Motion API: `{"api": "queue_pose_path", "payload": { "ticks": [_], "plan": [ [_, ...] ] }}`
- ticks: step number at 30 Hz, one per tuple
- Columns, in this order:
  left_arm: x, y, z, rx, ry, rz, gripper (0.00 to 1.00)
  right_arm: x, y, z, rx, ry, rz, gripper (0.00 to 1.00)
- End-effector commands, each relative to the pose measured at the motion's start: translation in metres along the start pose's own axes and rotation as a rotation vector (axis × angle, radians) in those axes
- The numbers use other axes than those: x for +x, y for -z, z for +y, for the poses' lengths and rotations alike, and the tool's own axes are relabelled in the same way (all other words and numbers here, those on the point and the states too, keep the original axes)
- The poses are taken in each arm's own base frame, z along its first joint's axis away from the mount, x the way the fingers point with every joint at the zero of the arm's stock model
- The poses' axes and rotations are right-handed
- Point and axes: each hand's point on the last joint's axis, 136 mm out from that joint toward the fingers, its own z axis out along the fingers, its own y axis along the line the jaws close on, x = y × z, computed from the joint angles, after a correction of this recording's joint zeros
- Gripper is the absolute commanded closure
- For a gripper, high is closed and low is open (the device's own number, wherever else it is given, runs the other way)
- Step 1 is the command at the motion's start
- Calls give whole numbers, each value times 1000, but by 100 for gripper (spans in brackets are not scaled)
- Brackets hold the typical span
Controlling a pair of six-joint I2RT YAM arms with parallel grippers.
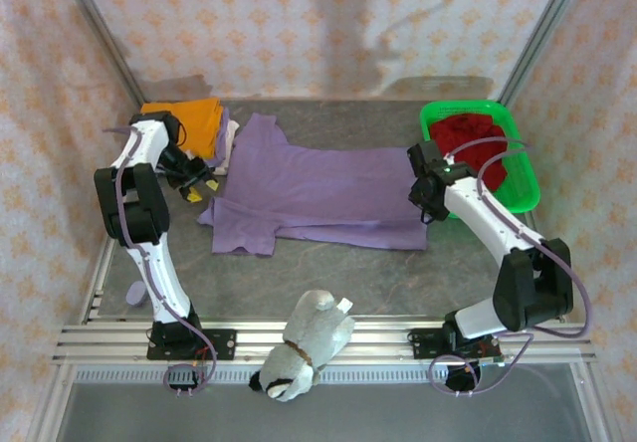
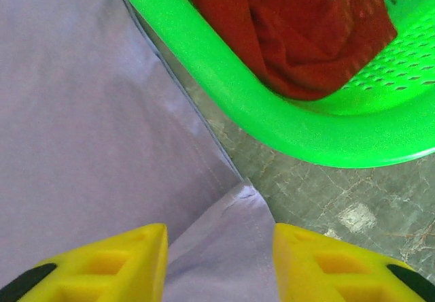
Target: Fold and stack the t-shirts
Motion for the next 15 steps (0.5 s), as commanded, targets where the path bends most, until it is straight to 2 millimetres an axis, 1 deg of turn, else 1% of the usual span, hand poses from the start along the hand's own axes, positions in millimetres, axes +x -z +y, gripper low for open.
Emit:
{"api": "queue_pose_path", "payload": {
  "ticks": [1,2,4,6,8,9,10,15],
  "plan": [
    [3,30,-4,-5,-25,-77,45,-11,27,-13,16,13,-49,53],
    [4,33,-4,-4,-33,-84,43,-12,32,-13,8,16,-56,50],
    [8,39,-3,-10,-43,-101,39,-13,41,-15,-9,19,-67,49],
    [13,45,-2,-8,-54,-117,36,-13,49,-16,-31,19,-75,46],
    [20,46,1,-8,-58,-114,36,-11,55,-15,-53,19,-73,45],
    [27,52,2,-3,-66,-120,36,-10,59,-13,-66,23,-68,45],
    [32,53,4,-5,-69,-115,36,-8,60,-13,-73,25,-64,45],
    [57,49,19,-15,-76,-105,36,8,65,-4,-109,37,-21,44]
  ]
}}
